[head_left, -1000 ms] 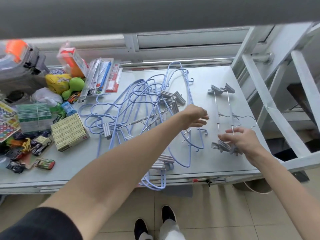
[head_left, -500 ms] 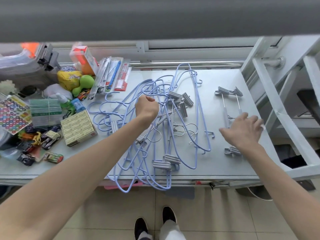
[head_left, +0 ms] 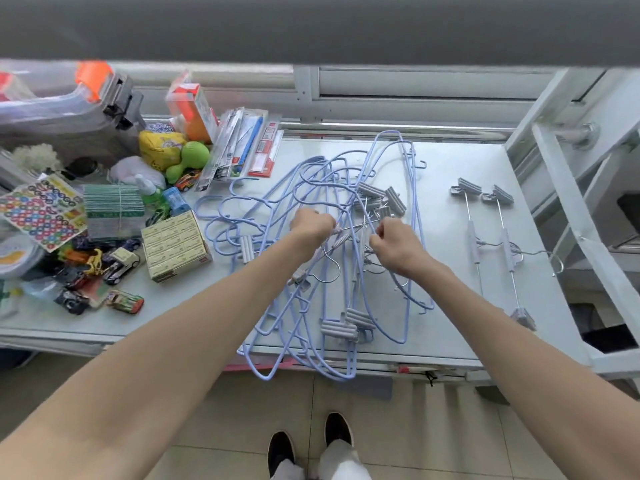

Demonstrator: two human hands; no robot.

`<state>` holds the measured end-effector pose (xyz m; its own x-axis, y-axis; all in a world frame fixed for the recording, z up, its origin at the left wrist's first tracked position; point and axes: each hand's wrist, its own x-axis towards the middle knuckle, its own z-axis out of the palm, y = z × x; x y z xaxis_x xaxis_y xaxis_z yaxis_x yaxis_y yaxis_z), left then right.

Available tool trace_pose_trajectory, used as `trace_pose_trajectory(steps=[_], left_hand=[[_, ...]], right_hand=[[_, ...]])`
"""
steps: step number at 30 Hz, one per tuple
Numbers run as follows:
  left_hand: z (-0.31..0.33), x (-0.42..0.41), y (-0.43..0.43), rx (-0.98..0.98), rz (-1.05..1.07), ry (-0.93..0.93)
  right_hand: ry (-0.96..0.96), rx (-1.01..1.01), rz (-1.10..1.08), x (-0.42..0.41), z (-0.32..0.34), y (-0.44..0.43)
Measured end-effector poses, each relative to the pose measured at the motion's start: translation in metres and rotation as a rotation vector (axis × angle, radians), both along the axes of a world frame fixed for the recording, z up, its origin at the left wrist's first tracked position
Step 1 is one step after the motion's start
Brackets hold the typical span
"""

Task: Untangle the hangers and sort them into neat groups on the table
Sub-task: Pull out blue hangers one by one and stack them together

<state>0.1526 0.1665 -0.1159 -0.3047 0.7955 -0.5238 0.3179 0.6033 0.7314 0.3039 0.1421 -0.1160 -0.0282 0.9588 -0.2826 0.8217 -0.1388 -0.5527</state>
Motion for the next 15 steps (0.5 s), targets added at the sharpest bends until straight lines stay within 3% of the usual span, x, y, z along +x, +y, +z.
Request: trace_pose_trajectory(steps=[4,8,12,15], left_hand=[[0.009,-0.013,0.012,-0.035,0.268,-0.318],[0.022,-0.023,0.026,0.093,0.579,-0.594],[0.034,-0.024,0.027,0.195,0.574,-0.809],[0.042,-0.031,0.018,0.208,0.568,-0.776]], right_hand=[[0.139,0.191,0.000,-0.008,0.006,-0.012],[0.169,0.356,-0.013,-0.011,0.011,-0.021],[0.093,0.517,-0.036,-0.012,0.019,-0.031],[0.023,0.588,-0.011,-0.016,0.021,-0.042]])
